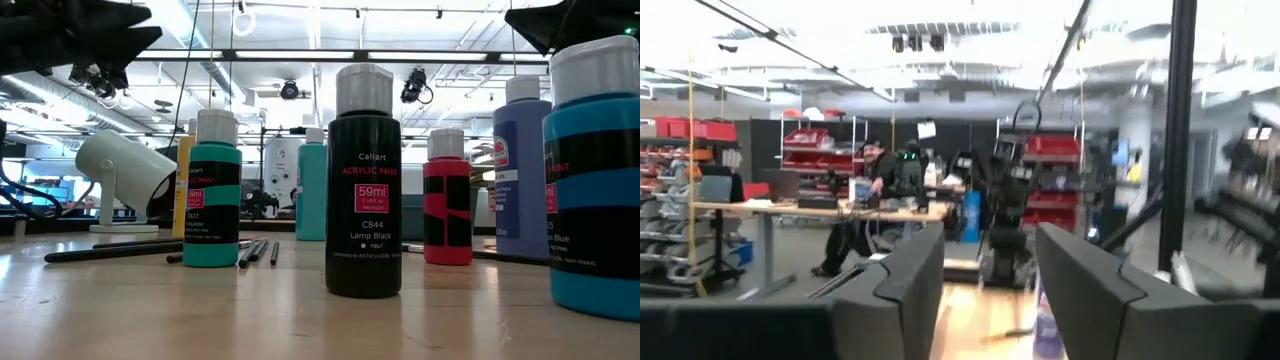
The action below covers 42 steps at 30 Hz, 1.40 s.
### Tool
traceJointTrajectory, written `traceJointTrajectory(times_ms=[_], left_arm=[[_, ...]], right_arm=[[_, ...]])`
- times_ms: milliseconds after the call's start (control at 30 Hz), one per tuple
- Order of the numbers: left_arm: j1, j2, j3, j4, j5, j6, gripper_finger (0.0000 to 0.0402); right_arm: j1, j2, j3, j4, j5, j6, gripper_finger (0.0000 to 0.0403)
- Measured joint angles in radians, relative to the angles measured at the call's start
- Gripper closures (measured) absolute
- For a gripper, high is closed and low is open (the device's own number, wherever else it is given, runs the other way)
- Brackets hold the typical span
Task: Pick & Place Paint Supplies
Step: Put the large violet paint bottle into the bin
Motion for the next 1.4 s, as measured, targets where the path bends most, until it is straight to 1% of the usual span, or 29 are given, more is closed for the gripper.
traceJointTrajectory(times_ms=[133,200,300,367,533,667,733,900,967,1100,1200,1300,1400], left_arm=[[0.000,0.000,0.006,0.029,0.004,-0.071,0.0221],[0.000,0.013,0.020,0.032,0.015,-0.100,0.0222],[0.000,0.037,0.036,0.080,0.064,-0.089,0.0226],[0.000,0.070,0.039,0.108,0.076,-0.055,0.0229],[0.000,0.194,0.075,0.211,0.075,0.012,0.0232],[0.000,0.324,0.133,0.216,0.075,0.032,0.0233],[0.000,0.391,0.159,0.215,0.059,0.055,0.0233],[0.000,0.551,0.230,0.218,-0.054,0.079,0.0233],[0.000,0.606,0.256,0.220,-0.068,0.078,0.0235],[0.000,0.699,0.309,0.223,-0.070,0.092,0.0237],[0.000,0.754,0.336,0.223,-0.079,0.071,0.0238],[0.000,0.792,0.356,0.228,-0.075,0.030,0.0238],[0.000,0.801,0.377,0.231,-0.076,-0.027,0.0238]], right_arm=[[0.000,0.026,0.000,0.019,-0.127,0.004,0.0389],[0.000,0.047,0.000,0.069,-0.193,0.018,0.0391],[0.000,0.088,0.000,0.138,-0.246,0.065,0.0384],[0.000,0.119,0.000,0.168,-0.270,0.077,0.0372],[0.000,0.206,0.012,0.187,-0.274,0.086,0.0321],[0.000,0.269,0.042,0.188,-0.274,0.164,0.0277],[0.000,0.298,0.052,0.171,-0.274,0.201,0.0260],[0.000,0.355,0.068,0.156,-0.274,0.221,0.0239],[0.000,0.372,0.082,0.147,-0.274,0.231,0.0238],[0.000,0.404,0.119,0.074,-0.294,0.242,0.0240],[0.000,0.431,0.173,-0.007,-0.345,0.250,0.0240],[0.000,0.461,0.232,-0.171,-0.434,0.288,0.0240],[0.000,0.495,0.290,-0.341,-0.514,0.319,0.0240]])
